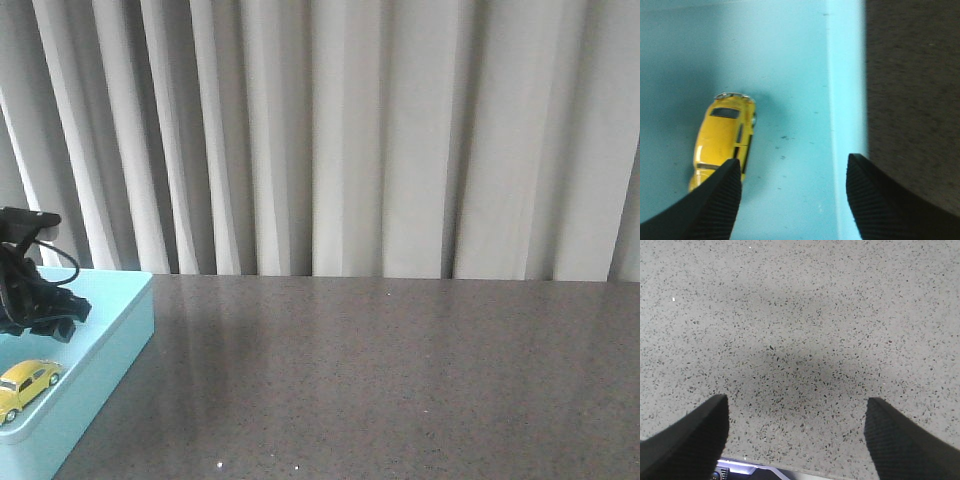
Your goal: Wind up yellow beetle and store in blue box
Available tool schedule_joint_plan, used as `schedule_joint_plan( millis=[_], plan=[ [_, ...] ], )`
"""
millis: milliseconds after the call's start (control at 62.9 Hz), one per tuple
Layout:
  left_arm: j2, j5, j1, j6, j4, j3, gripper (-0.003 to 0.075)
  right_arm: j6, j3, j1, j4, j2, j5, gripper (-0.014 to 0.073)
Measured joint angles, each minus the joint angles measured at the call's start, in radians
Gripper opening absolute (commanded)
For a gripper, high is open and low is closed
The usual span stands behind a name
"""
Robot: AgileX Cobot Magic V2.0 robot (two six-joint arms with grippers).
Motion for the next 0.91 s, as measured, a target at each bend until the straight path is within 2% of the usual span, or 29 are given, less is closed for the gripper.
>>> schedule_joint_plan(
  millis=[254, 350, 540, 715, 906],
  plan=[
    [-0.341, -0.231, -0.155, -0.002, -0.006, 0.425, 0.0451, 0.000, 0.000, 0.000, 0.000, 0.000, 0.000, 0.0545],
    [-0.452, -0.280, -0.196, -0.021, -0.013, 0.571, 0.0451, 0.000, 0.000, 0.000, 0.000, 0.000, 0.000, 0.0545],
    [-0.632, -0.409, -0.209, -0.098, -0.014, 0.845, 0.0451, 0.000, 0.000, 0.000, 0.000, 0.000, 0.000, 0.0545],
    [-0.779, -0.602, -0.209, -0.154, -0.014, 1.027, 0.0451, 0.000, 0.000, 0.000, 0.000, 0.000, 0.000, 0.0545],
    [-0.839, -0.667, -0.209, -0.163, -0.015, 1.113, 0.0451, 0.000, 0.000, 0.000, 0.000, 0.000, 0.000, 0.0545]
  ],
)
